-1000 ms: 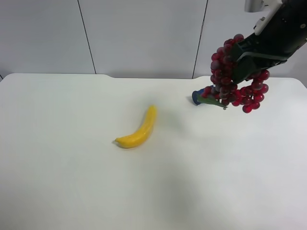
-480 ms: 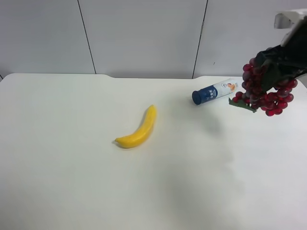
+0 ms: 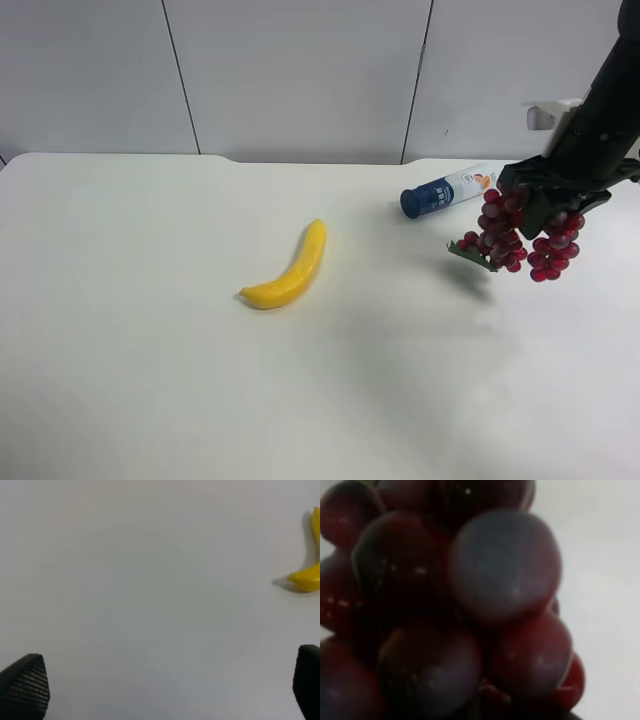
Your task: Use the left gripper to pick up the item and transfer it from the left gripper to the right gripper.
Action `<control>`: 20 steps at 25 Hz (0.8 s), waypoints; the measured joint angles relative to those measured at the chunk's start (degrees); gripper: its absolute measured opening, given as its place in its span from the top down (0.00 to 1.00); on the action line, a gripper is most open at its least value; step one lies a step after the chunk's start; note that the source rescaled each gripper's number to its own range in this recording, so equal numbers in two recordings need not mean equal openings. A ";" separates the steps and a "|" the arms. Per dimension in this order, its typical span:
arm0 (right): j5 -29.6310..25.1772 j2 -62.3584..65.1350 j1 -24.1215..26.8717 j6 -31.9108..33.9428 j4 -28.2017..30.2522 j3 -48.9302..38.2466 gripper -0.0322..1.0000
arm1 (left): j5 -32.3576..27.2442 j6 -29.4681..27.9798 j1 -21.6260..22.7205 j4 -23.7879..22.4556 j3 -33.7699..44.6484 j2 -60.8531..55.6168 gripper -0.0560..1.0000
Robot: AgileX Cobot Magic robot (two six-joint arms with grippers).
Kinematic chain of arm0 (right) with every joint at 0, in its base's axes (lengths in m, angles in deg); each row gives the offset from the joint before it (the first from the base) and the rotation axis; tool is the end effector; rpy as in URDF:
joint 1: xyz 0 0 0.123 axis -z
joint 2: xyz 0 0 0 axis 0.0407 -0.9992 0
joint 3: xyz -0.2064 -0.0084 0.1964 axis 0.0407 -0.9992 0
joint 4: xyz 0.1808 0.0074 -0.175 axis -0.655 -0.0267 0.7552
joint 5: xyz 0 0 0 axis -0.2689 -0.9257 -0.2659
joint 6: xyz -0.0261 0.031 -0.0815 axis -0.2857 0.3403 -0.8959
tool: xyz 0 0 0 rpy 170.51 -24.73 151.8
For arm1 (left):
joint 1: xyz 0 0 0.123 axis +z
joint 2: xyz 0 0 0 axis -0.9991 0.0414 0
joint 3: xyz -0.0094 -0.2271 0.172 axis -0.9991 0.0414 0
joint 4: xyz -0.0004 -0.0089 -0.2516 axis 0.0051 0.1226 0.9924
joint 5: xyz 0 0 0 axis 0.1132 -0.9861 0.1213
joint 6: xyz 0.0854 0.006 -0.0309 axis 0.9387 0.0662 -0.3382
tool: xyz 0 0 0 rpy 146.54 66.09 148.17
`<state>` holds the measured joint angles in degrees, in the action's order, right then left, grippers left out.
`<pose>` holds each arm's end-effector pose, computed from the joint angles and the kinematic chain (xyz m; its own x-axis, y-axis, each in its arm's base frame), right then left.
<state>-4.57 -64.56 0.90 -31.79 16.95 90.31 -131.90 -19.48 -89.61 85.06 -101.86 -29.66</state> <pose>0.3307 0.0183 0.2245 -0.9722 -0.2265 -0.0600 -0.2316 0.9677 0.0996 -0.0071 -0.0052 0.2799 -0.4416 0.0109 -0.8972 0.0860 0.9958 -0.0302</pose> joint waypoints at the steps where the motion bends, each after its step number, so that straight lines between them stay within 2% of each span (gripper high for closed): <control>1: -0.16 -0.73 0.00 0.13 0.00 0.00 0.97 | 0.00 0.00 0.00 0.00 0.00 0.00 0.00; 9: -0.74 -3.12 0.00 1.10 0.00 -3.06 0.97 | 0.00 0.00 0.00 0.00 0.00 0.00 0.00; 20: 10.41 -3.12 -0.96 1.11 0.34 -16.88 0.97 | 0.00 0.00 0.00 0.00 0.00 0.00 0.00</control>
<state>5.84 -67.68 -0.06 -30.68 17.29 73.43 -131.90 -19.48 -89.61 85.06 -101.86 -29.66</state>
